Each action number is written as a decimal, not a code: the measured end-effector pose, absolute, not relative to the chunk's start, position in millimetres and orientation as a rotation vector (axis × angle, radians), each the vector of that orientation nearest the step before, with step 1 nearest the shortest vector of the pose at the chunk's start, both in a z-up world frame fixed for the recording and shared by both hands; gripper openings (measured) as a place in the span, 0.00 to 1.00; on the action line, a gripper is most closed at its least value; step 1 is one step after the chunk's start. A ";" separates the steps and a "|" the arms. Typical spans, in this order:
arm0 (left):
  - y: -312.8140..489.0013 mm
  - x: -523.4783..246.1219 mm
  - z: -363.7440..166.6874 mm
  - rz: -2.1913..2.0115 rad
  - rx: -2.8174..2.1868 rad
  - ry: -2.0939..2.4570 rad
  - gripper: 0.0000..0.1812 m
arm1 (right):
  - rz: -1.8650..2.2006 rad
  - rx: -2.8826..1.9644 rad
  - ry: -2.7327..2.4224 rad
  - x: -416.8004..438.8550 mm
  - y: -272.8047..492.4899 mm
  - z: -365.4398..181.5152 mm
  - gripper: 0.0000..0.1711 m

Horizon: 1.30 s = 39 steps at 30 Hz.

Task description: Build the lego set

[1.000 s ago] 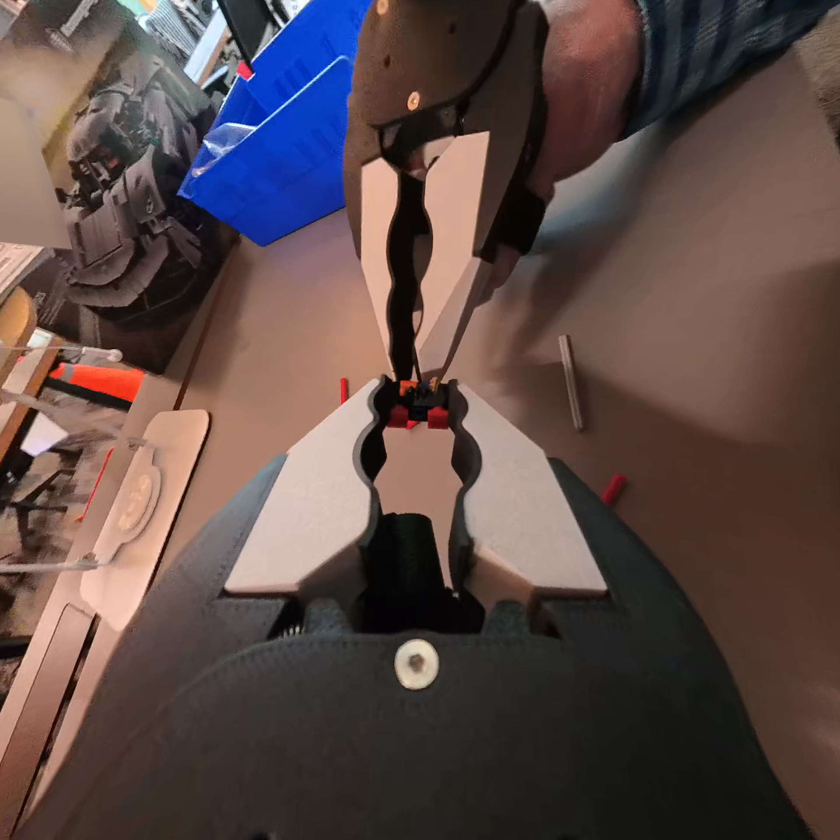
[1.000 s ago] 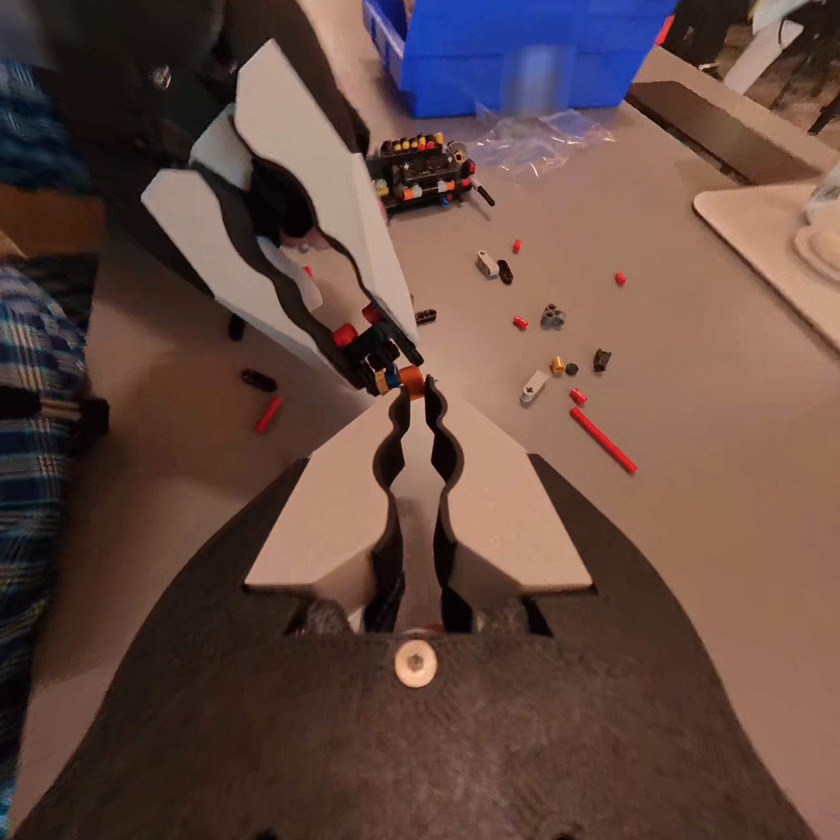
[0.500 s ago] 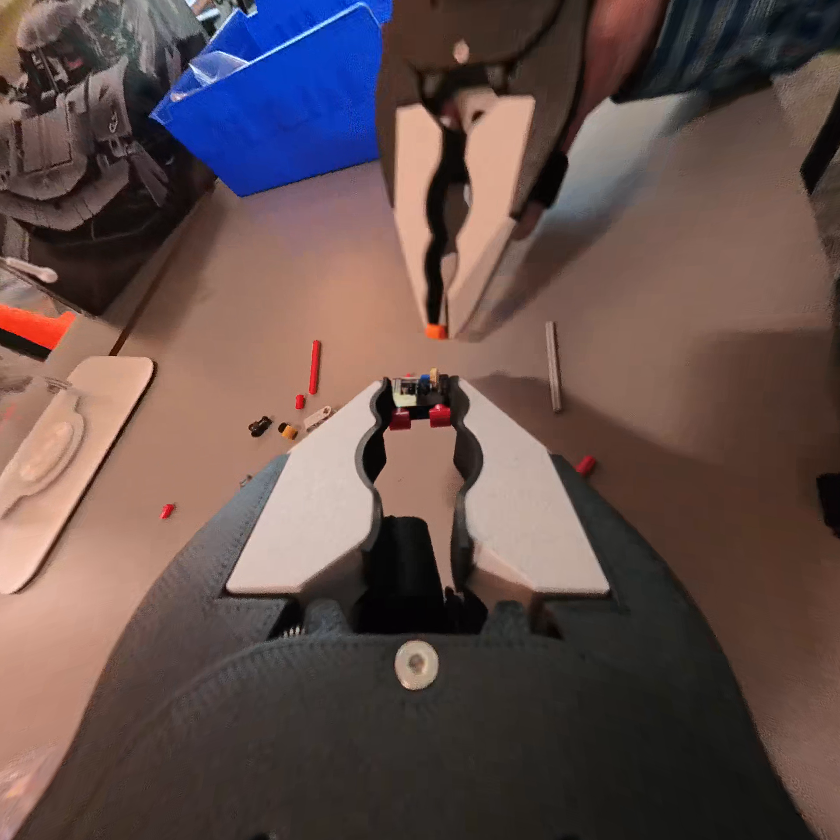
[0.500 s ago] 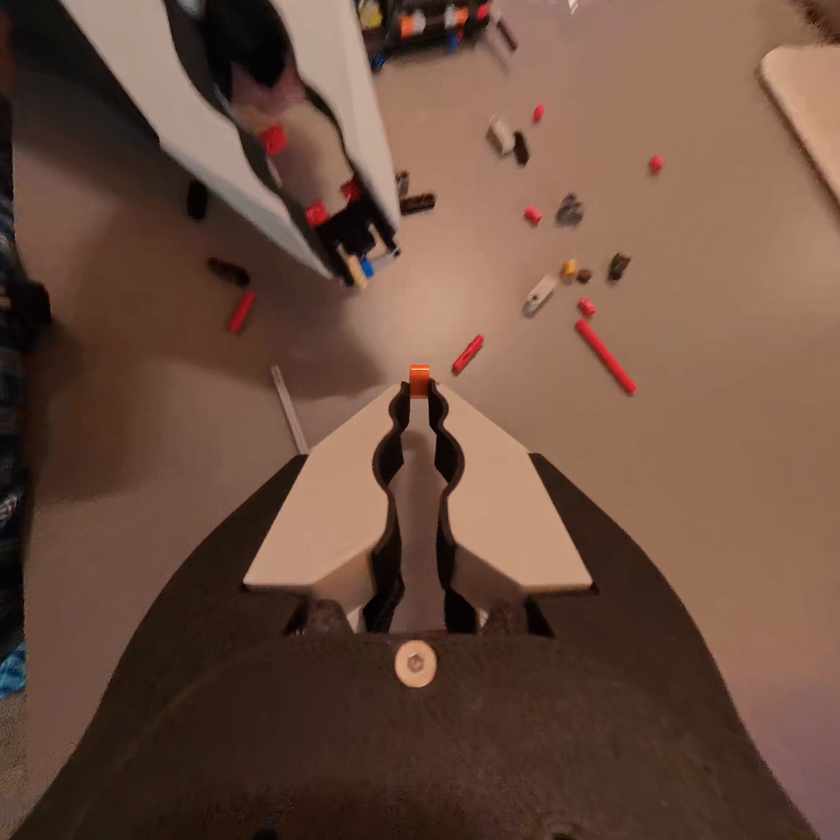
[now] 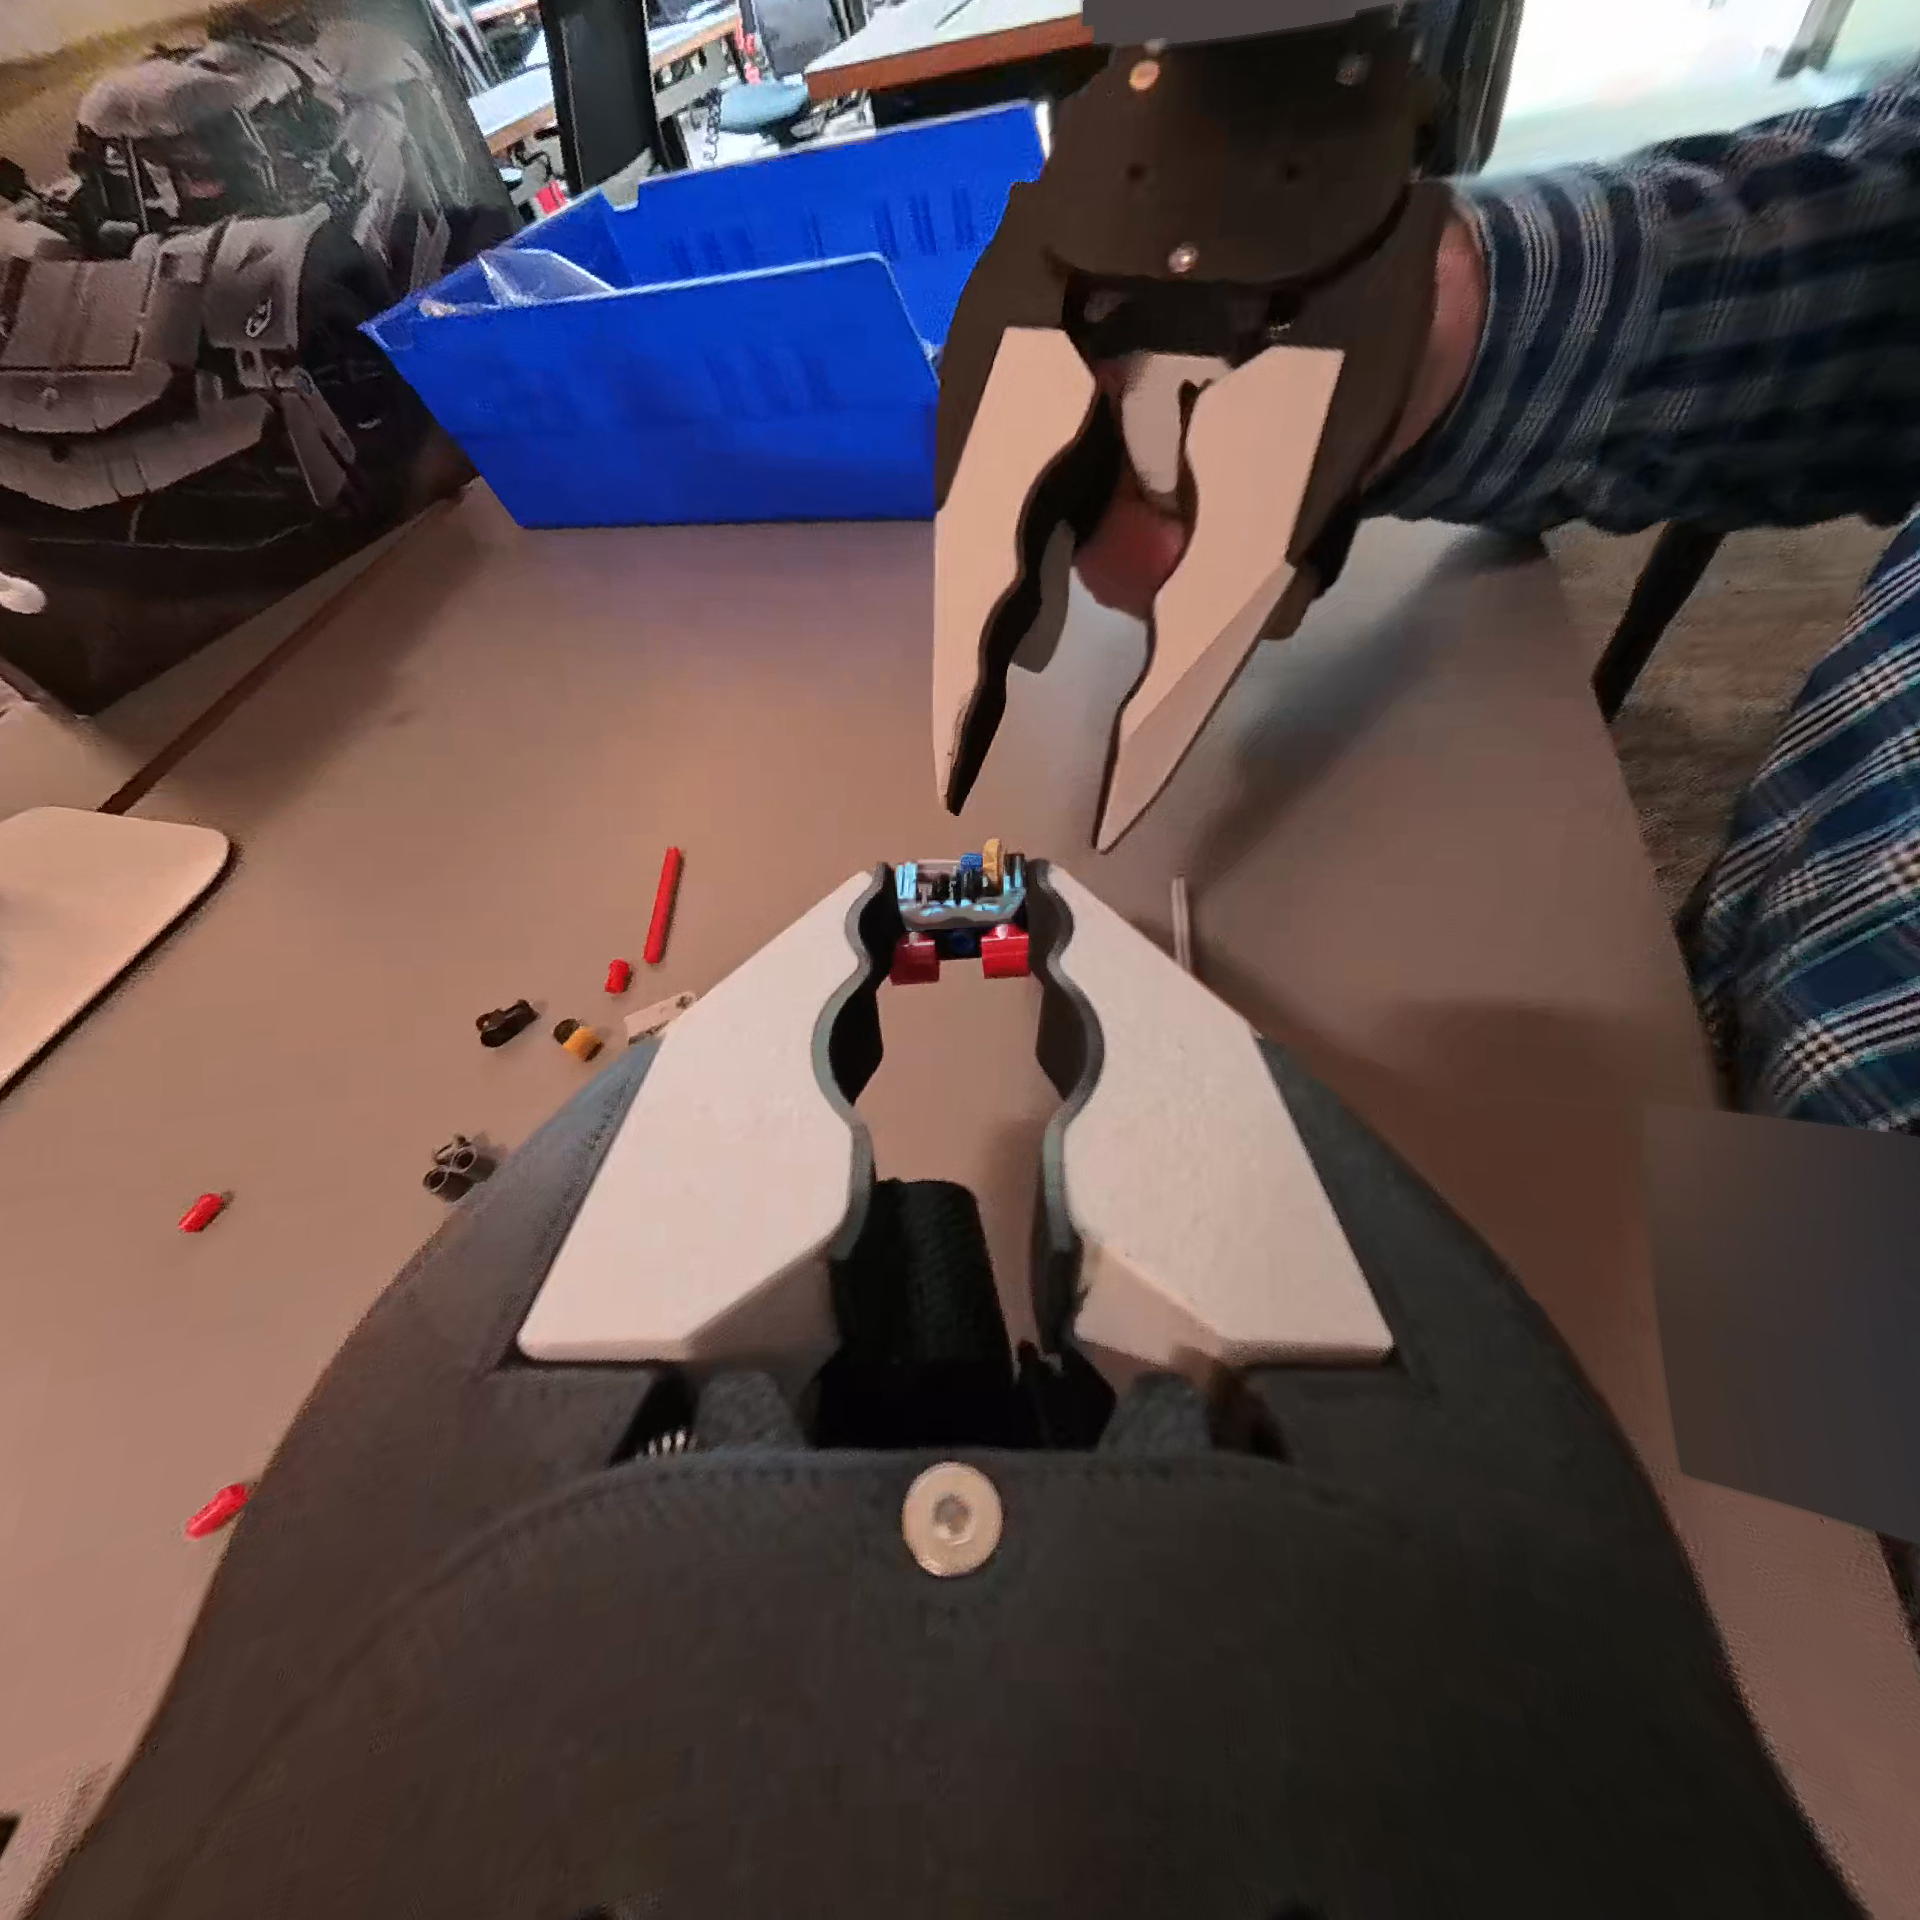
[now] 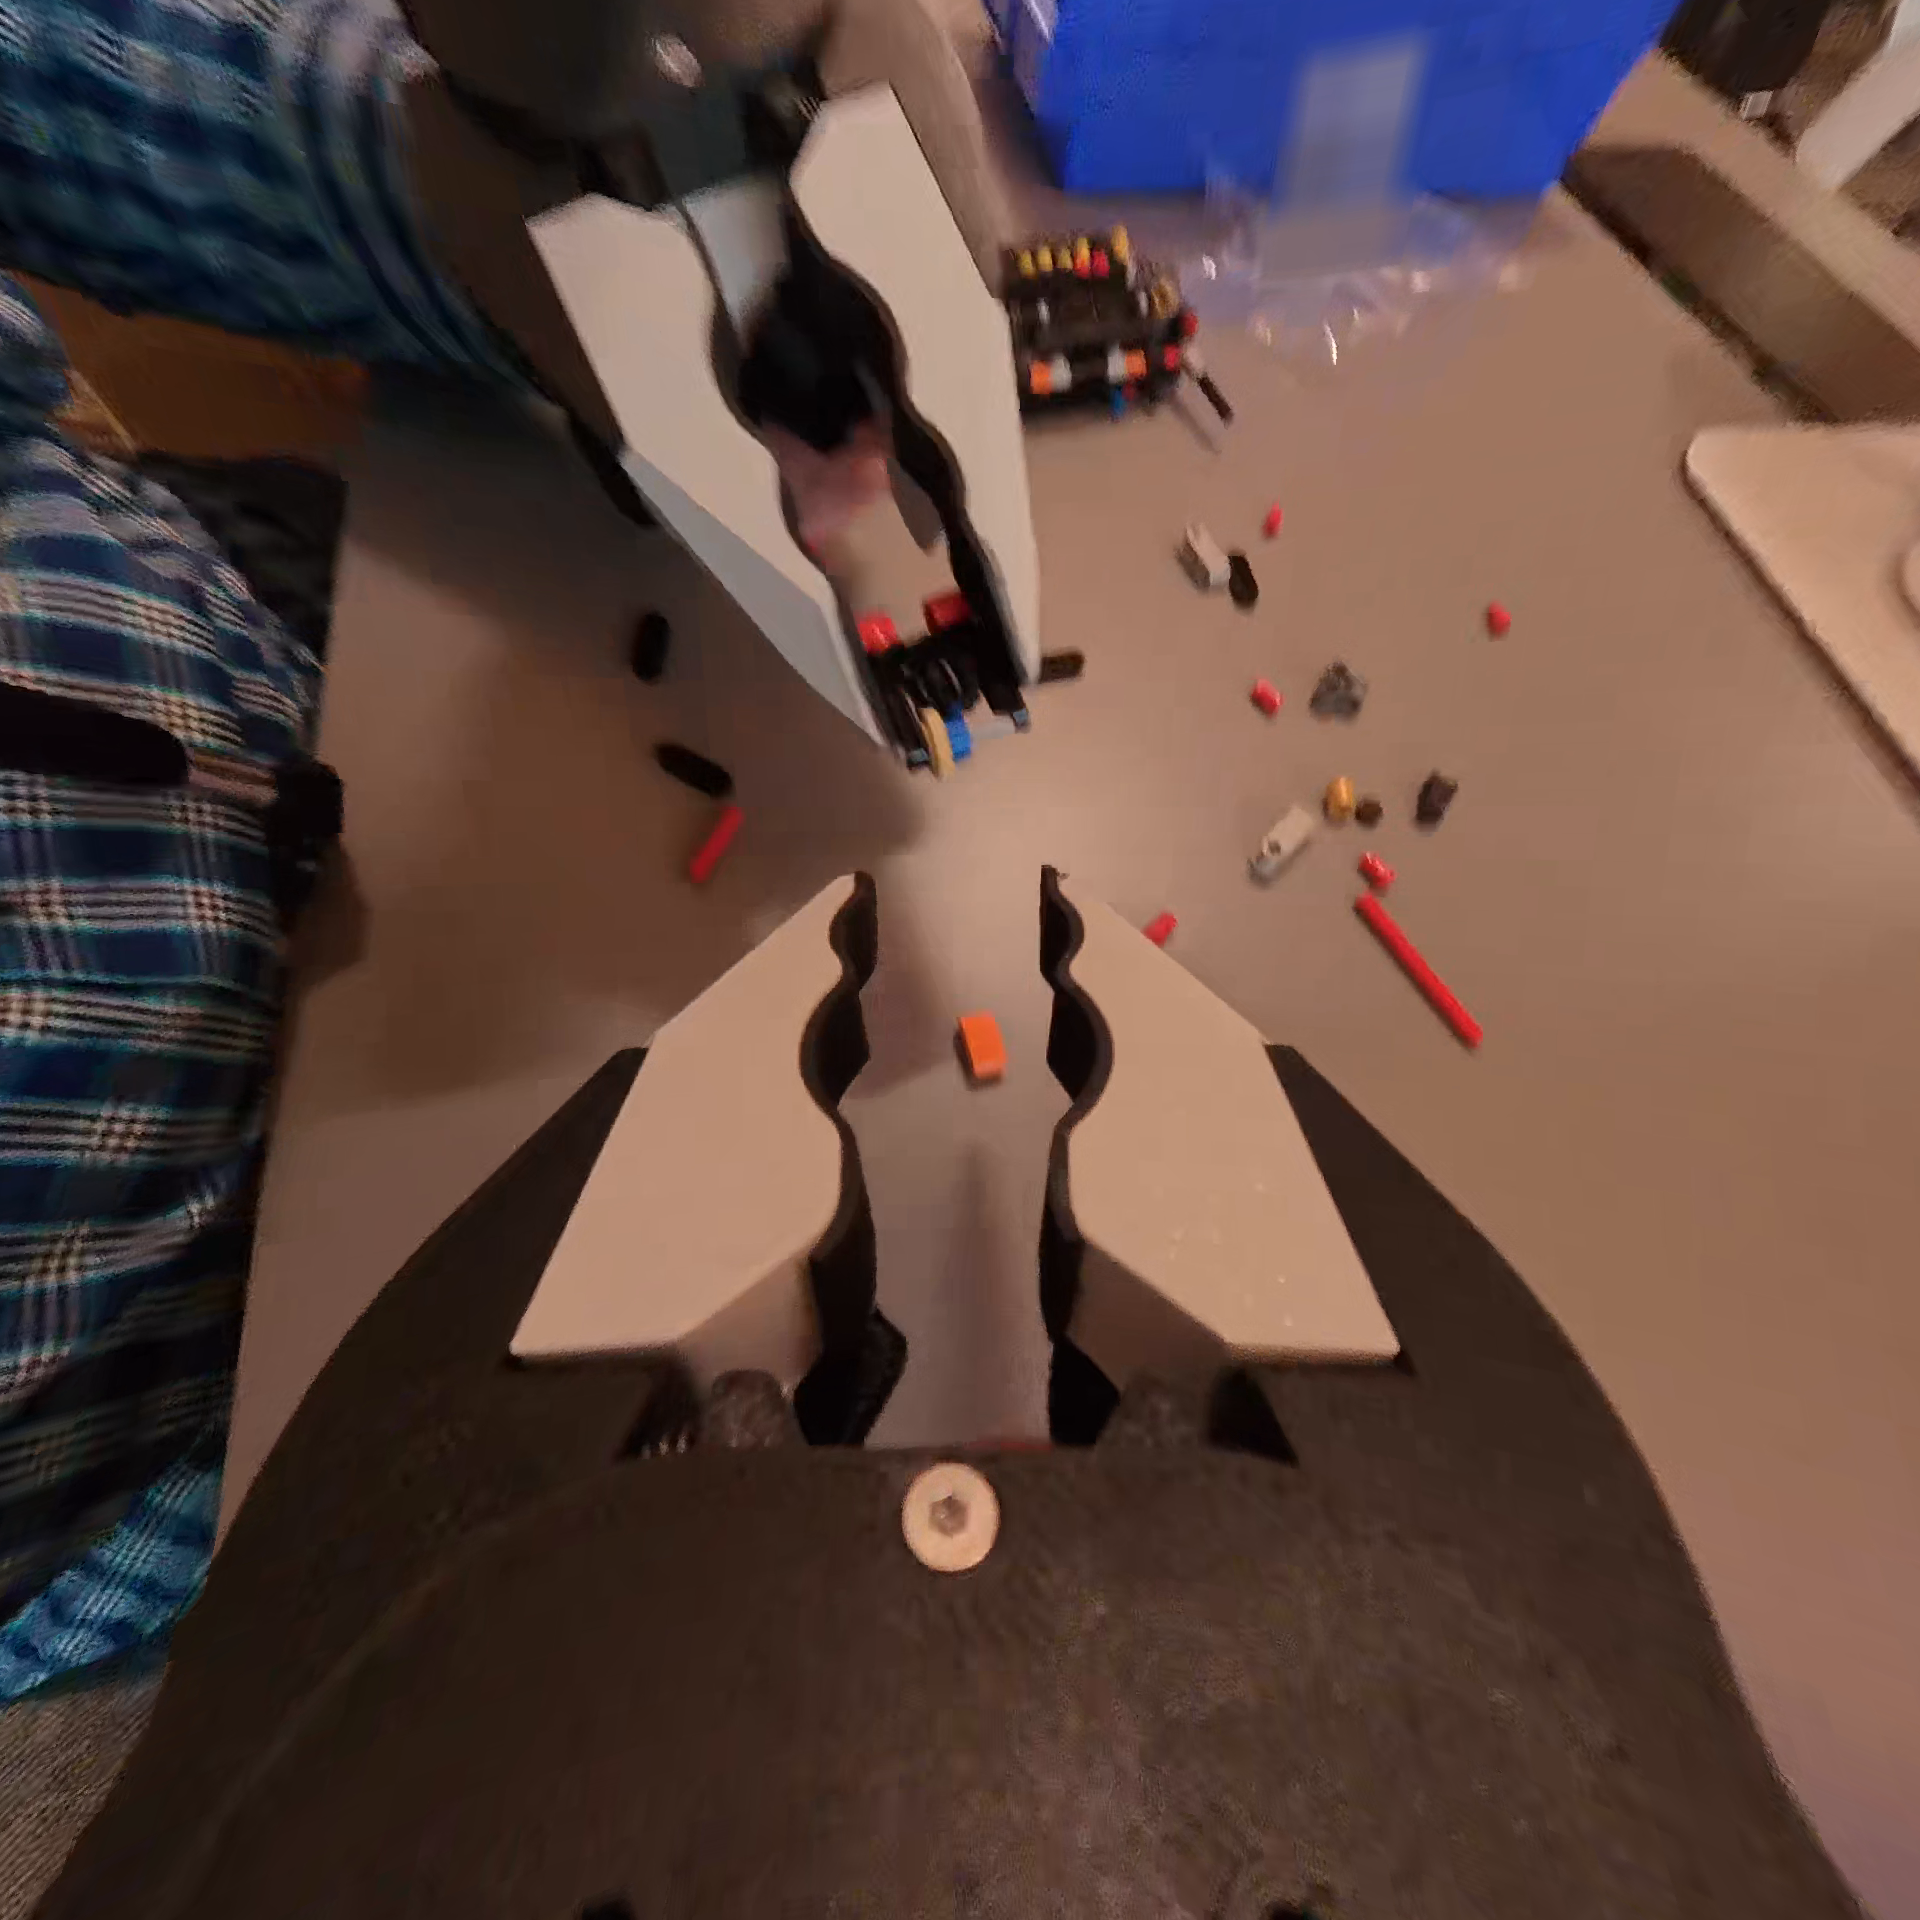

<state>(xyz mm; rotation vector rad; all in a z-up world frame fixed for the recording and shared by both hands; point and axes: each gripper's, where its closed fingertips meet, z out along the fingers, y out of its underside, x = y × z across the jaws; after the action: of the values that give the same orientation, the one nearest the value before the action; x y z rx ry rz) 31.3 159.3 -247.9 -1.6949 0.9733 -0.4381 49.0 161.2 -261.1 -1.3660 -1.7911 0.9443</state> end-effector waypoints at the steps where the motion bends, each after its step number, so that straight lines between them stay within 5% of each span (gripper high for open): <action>1: 159.5 32.1 -246.1 -0.450 -1.692 0.967 0.13 | 0.947 -1.326 -1.774 46.8 157.6 -254.0 0.15; 5: 156.4 38.3 -239.0 -0.457 -1.659 0.994 0.13 | 1.022 -1.315 -1.726 43.2 148.7 -240.0 0.06; 12: 145.2 52.5 -227.0 -0.171 -1.477 1.201 0.13 | 1.462 -1.574 -1.425 48.1 150.9 -215.6 0.09; 26: 130.0 55.2 -192.2 0.024 -1.286 1.212 0.13 | 1.582 -1.643 -1.260 45.0 131.0 -190.5 0.01; 39: 114.1 34.6 -167.5 -0.027 -1.196 1.116 0.13 | 1.694 -1.666 -1.086 26.5 118.3 -168.3 0.07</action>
<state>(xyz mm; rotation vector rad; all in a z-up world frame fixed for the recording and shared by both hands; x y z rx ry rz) 34.6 114.1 -167.5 -1.1957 1.1158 -0.0268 26.5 118.3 -168.3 -1.6660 -1.0864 1.6939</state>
